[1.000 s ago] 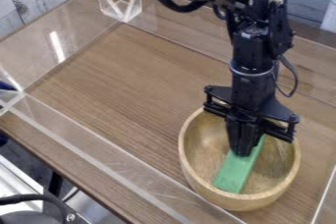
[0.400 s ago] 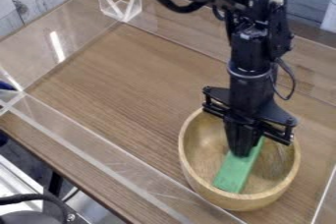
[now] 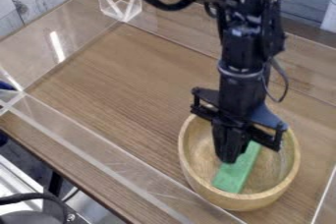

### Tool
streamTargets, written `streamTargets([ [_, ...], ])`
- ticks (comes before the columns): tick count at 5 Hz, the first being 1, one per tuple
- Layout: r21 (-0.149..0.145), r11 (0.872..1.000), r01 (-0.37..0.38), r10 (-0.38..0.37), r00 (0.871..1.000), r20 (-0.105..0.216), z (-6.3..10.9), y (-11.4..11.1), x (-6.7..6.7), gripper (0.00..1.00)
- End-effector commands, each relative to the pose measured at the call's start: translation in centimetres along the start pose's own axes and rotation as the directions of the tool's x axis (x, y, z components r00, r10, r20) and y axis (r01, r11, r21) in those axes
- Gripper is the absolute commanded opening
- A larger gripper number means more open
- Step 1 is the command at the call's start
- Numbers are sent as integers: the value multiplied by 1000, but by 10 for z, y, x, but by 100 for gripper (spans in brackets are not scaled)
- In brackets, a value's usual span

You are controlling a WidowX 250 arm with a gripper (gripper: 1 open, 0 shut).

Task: Remove the green block from inside the brown bowl and put it on the table

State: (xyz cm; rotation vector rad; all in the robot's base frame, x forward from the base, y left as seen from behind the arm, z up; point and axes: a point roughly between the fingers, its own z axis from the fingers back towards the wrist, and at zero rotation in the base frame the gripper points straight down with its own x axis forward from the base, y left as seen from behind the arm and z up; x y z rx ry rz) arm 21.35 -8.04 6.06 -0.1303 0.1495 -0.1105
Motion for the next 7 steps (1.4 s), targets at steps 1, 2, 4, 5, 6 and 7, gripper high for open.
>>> streamTargets([
  [1, -10, 1000, 8, -6, 994, 109, 42, 1, 8, 0],
  [2, -12, 1000, 1, 1, 988, 152, 72, 5, 11, 0],
  [4, -5, 1000, 9, -8, 989, 150, 71, 6, 12, 100],
  [5, 2, 1000, 27, -27, 991, 128, 51, 5, 10, 100],
  [6, 13, 999, 36, -37, 992, 117, 36, 5, 12, 100],
  [7, 23, 999, 39, -41, 994, 106, 19, 5, 15, 100],
])
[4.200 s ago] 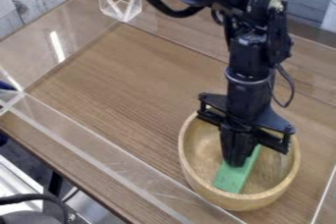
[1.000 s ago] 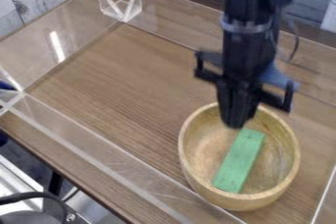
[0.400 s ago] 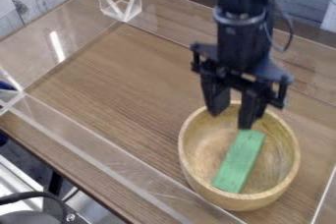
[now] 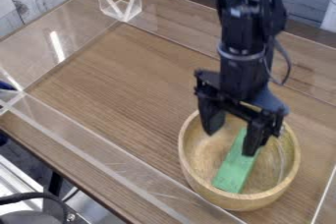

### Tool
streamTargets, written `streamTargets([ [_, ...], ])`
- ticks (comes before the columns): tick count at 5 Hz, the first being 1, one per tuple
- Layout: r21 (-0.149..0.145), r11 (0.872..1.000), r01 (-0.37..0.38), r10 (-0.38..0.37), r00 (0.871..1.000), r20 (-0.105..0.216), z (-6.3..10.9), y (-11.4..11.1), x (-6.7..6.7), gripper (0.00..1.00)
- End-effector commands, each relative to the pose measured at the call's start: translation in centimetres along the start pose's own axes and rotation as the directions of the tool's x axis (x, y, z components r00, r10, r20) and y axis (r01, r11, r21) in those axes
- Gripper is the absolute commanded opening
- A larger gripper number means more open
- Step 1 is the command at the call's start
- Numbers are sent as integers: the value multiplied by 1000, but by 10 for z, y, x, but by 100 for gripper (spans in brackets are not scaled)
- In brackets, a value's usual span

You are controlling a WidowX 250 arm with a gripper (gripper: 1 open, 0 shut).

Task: Remove the green block from inside the brown bowl and put it on the table

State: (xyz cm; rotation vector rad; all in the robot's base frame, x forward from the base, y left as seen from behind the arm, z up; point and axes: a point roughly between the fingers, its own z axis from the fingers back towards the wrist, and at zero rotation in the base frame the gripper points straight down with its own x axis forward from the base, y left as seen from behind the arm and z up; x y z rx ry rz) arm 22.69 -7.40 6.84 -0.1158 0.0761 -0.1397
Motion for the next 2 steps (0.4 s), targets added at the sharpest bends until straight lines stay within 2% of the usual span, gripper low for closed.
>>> streamTargets([
  [1, 9, 1000, 13, -13, 1000, 22, -7, -2, 8, 100],
  [2, 18, 1000, 17, -18, 1000, 8, -21, -3, 10, 100],
])
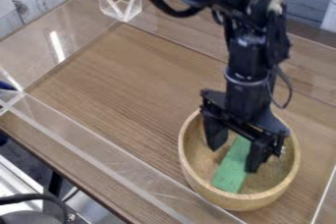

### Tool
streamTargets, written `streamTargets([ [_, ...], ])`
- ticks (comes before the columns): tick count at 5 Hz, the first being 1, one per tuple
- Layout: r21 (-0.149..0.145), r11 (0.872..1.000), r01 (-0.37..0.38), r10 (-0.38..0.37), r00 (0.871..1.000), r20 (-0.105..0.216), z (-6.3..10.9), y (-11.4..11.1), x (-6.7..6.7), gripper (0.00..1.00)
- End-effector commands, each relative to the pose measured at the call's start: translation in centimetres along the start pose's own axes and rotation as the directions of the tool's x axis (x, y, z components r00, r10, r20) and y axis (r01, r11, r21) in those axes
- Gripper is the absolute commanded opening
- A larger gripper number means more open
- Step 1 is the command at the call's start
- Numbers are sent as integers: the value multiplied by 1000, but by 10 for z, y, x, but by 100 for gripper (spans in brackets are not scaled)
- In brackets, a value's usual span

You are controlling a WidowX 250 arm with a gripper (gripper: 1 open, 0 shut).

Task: Remove the green block from inside the brown bowl and put it on the table

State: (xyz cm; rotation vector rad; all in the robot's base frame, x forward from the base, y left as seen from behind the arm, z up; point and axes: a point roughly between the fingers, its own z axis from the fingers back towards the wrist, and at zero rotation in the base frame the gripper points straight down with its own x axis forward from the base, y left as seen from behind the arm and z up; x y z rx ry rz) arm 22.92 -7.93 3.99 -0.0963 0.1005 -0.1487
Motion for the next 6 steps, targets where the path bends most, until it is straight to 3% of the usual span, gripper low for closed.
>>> streamTargets([
  [1, 6, 1000, 10, -10, 1000, 23, 0, -2, 7, 100],
  [2, 7, 1000, 7, -7, 1000, 21, -3, -1, 8, 0],
  [4, -4, 1000, 16, -16, 999, 49, 17, 2, 7, 0],
  [5, -7, 1000, 16, -16, 996, 89, 39, 5, 7, 0],
  [6, -2, 1000, -16, 16, 989, 149, 72, 16, 11, 0],
])
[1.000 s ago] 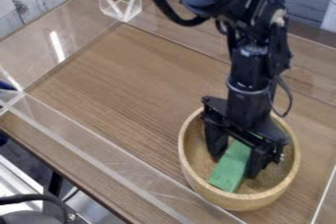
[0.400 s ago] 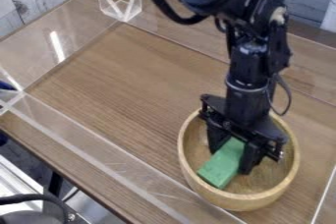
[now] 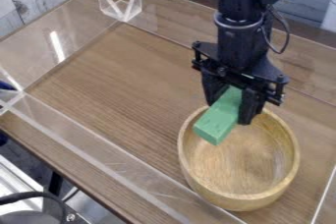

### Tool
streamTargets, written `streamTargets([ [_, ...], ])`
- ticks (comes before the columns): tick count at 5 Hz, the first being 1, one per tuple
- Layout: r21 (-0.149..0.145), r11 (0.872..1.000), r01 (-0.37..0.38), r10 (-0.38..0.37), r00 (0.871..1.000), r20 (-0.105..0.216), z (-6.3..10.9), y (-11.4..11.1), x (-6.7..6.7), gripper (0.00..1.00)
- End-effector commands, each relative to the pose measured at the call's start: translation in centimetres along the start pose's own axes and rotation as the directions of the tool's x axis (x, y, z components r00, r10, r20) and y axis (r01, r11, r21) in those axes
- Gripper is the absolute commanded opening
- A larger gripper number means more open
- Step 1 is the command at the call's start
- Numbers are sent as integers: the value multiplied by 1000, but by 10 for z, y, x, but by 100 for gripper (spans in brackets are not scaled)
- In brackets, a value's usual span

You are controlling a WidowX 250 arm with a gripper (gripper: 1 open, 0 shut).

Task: Remove the green block from inside the brown bowl and put it on the table

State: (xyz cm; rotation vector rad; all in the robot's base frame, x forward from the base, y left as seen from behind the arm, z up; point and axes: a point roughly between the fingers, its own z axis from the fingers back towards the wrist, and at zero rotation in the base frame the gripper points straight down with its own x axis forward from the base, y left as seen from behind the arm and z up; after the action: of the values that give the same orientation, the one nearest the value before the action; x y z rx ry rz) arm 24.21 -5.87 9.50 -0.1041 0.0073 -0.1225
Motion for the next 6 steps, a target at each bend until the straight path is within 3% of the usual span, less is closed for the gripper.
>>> streamTargets([
  [1, 5, 1000, -13, 13, 998, 60, 19, 9, 3, 0],
  [2, 11, 999, -50, 50, 997, 64, 24, 30, -5, 0],
  [3, 21, 995, -100, 98, 993, 64, 26, 71, -15, 0],
  [5, 39, 986, -161, 159, 986, 51, 9, 138, -40, 0],
  [6, 48, 986, -157, 155, 987, 41, -8, 154, -48, 0],
])
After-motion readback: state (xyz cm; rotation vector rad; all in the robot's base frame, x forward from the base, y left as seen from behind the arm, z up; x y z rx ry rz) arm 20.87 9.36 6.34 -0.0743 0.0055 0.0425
